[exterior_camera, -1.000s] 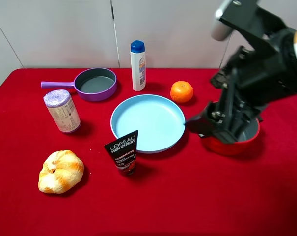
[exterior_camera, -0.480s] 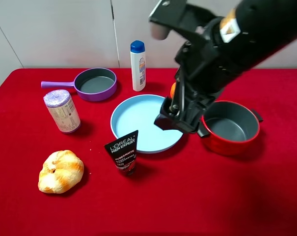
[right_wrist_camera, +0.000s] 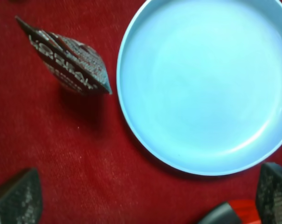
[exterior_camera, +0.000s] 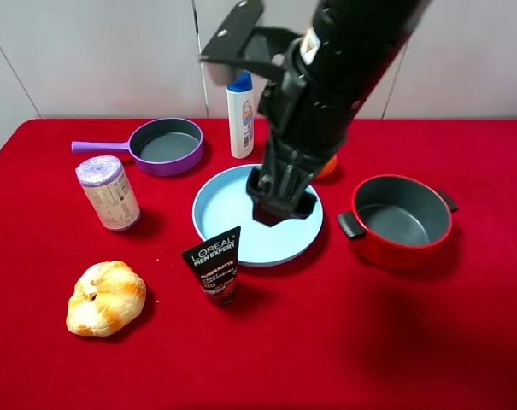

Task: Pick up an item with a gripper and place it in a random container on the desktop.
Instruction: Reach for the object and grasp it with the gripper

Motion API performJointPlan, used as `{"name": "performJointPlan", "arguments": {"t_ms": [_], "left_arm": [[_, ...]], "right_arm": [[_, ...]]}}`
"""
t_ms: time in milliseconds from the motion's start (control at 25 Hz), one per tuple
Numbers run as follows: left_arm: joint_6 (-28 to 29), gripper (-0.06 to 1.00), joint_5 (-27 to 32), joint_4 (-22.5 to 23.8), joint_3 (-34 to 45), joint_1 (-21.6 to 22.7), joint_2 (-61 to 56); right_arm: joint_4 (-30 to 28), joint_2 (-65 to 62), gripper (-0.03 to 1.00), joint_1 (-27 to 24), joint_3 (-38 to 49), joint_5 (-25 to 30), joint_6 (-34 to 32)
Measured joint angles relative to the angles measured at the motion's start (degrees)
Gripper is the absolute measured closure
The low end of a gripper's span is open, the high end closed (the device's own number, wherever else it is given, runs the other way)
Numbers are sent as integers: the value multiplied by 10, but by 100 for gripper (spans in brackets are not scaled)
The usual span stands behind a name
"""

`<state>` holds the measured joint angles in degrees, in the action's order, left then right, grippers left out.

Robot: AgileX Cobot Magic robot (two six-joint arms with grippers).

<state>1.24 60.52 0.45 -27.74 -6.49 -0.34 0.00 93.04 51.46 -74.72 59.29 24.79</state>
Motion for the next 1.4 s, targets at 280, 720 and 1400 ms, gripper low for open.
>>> {"name": "performJointPlan", "arguments": {"t_ms": [280, 720, 1400], "left_arm": [[0, -5, 0, 0, 0, 0, 0], [0, -5, 0, 0, 0, 0, 0], [0, -5, 0, 0, 0, 0, 0]], "right_arm": [[-17, 25, 27, 43, -5, -1, 15], [-30, 95, 27, 67, -58, -6, 16], [-37, 169, 27, 77, -58, -56, 31]]}}
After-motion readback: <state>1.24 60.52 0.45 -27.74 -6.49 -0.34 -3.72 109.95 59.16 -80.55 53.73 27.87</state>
